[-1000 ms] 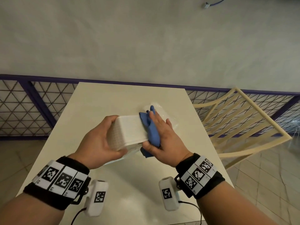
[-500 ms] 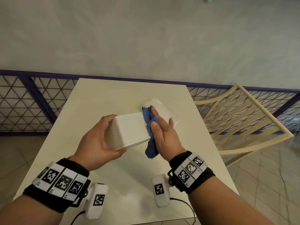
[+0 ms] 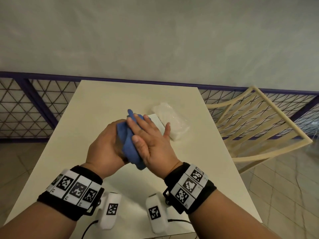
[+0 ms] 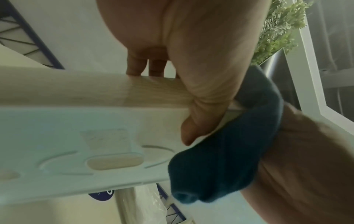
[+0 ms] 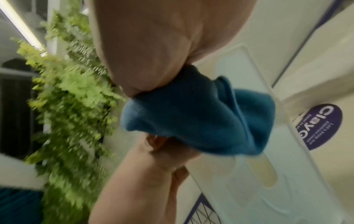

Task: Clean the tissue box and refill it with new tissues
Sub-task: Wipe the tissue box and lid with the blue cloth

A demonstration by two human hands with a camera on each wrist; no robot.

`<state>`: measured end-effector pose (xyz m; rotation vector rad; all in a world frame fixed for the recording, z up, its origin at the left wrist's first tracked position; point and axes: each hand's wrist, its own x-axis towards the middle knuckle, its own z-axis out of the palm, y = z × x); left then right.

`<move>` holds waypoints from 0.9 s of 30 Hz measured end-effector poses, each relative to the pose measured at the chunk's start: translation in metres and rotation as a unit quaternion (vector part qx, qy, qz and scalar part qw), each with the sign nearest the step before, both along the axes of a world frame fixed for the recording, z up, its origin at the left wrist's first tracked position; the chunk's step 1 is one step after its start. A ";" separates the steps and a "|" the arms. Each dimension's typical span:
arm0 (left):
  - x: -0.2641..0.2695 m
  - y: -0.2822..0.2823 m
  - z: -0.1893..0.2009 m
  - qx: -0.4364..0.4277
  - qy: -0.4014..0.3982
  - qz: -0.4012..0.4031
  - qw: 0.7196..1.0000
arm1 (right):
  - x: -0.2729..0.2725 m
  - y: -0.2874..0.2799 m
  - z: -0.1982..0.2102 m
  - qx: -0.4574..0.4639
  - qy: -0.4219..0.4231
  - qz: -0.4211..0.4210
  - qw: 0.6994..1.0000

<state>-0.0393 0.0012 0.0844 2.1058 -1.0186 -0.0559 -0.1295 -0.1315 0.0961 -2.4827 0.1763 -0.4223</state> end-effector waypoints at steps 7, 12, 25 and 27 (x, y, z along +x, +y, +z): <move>-0.001 0.006 -0.003 -0.023 -0.009 0.041 0.999 | 0.001 -0.054 -0.010 0.244 0.090 -0.166 0.951; 0.000 0.005 -0.005 -0.014 -0.028 0.034 0.999 | -0.003 -0.061 -0.010 0.454 0.077 -0.195 0.866; 0.001 -0.026 -0.092 0.138 -0.225 -0.006 0.964 | -0.083 -0.113 -0.067 0.160 0.118 -0.329 0.923; 0.000 -0.036 -0.107 0.158 -0.241 -0.013 0.957 | -0.093 -0.109 -0.074 0.155 0.139 -0.300 0.931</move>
